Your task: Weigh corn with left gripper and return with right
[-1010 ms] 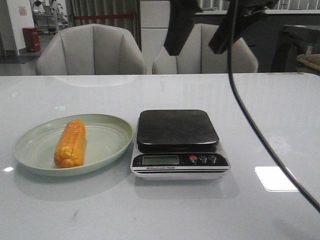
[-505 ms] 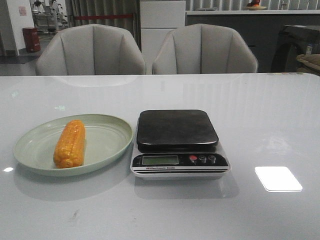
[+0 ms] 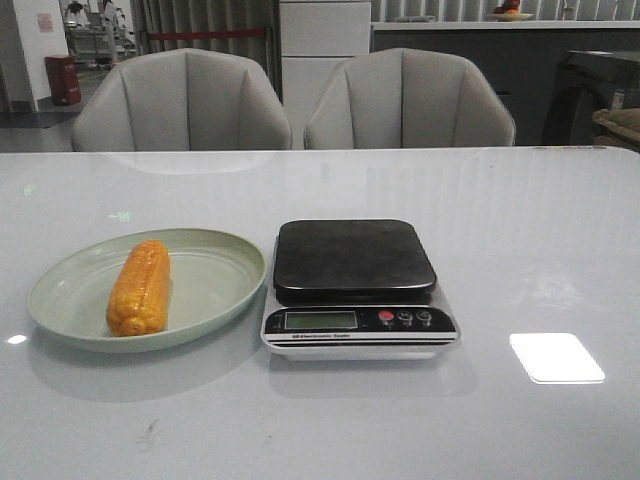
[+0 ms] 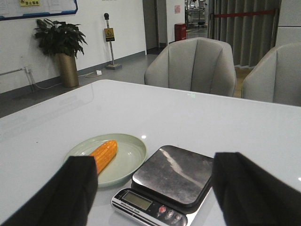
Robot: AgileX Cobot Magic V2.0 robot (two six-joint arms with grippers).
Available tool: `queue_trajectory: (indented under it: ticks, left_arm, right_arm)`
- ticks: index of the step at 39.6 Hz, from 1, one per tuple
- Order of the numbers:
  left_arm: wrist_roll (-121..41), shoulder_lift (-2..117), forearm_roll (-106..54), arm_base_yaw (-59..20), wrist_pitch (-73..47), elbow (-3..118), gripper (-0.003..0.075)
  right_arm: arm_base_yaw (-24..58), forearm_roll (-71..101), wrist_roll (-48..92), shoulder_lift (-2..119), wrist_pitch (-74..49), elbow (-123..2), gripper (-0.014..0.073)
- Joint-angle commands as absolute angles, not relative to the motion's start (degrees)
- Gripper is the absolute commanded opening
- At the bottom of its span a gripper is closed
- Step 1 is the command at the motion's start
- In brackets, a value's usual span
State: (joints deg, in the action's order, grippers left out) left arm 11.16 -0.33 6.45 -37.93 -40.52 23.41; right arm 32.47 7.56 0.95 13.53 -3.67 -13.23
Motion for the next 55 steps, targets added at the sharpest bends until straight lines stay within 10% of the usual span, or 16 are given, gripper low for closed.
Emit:
queue_trajectory:
  ticks: [1,9,16,55]
  left_arm:
    - [11.2,-0.3,6.5,-37.9,-36.1,24.7,0.0125]
    - [11.2,-0.3,6.5,-37.9,-36.1,24.7,0.0125]
    - [11.2,-0.3,6.5,-37.9,-36.1,24.7,0.0125]
    - [11.2,-0.3,6.3,-28.3,-25.3,19.0,0.0125]
  right_arm:
    - [32.5,7.5,1.6,11.7,-3.5,-13.4,0.0596]
    - [32.5,7.5,1.6,11.5,-9.2,-13.1,0.0539]
    - [32.5,7.5,1.6,11.5,-9.3,-13.1,0.0126]
    - [32.5,7.5,1.6,11.5,-10.0,-13.1,0.0165]
